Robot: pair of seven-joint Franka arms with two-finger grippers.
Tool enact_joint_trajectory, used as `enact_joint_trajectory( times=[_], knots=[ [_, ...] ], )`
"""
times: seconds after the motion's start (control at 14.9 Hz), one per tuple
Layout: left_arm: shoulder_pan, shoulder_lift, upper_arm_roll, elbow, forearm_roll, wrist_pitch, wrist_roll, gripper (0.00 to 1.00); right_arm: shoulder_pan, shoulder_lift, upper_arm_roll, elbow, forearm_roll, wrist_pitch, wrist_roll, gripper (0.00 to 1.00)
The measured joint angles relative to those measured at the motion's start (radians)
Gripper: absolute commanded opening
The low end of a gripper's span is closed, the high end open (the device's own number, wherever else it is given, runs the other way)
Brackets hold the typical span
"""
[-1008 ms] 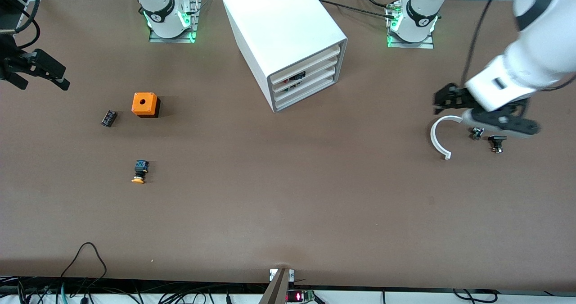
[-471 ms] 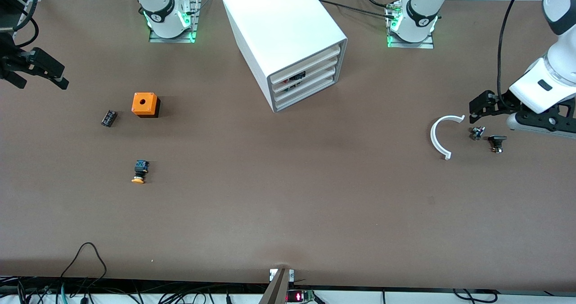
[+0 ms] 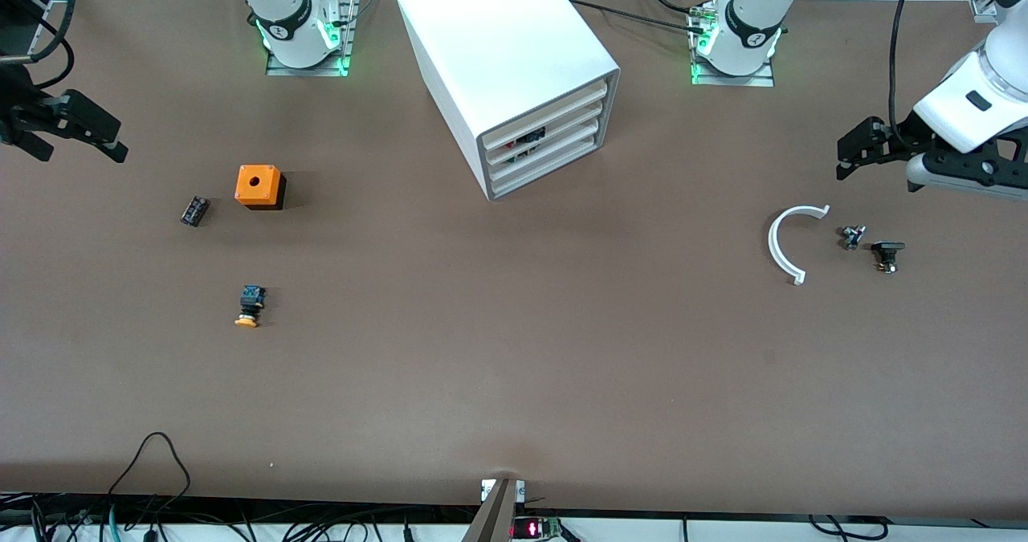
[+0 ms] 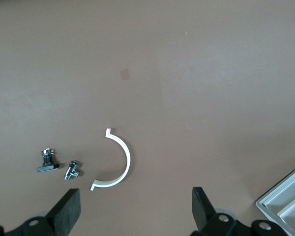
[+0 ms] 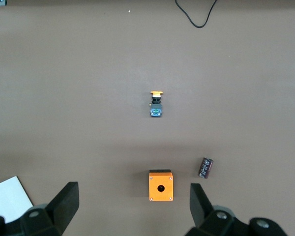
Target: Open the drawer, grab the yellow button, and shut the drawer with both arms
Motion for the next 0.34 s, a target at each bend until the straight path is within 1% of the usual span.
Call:
enact_joint_trajectory(
  times=[0.13, 0.34],
  knots=[
    [0.010, 0.001, -0.001, -0.003, 0.000, -0.002, 0.000, 1.00, 0.000, 0.001, 0.013, 0.000, 0.000, 0.000, 0.000, 1.00],
    [0.029, 0.001, -0.001, -0.006, 0.000, -0.014, 0.001, 1.00, -0.001, 0.001, 0.013, 0.009, 0.000, 0.000, 0.000, 1.00]
  ],
)
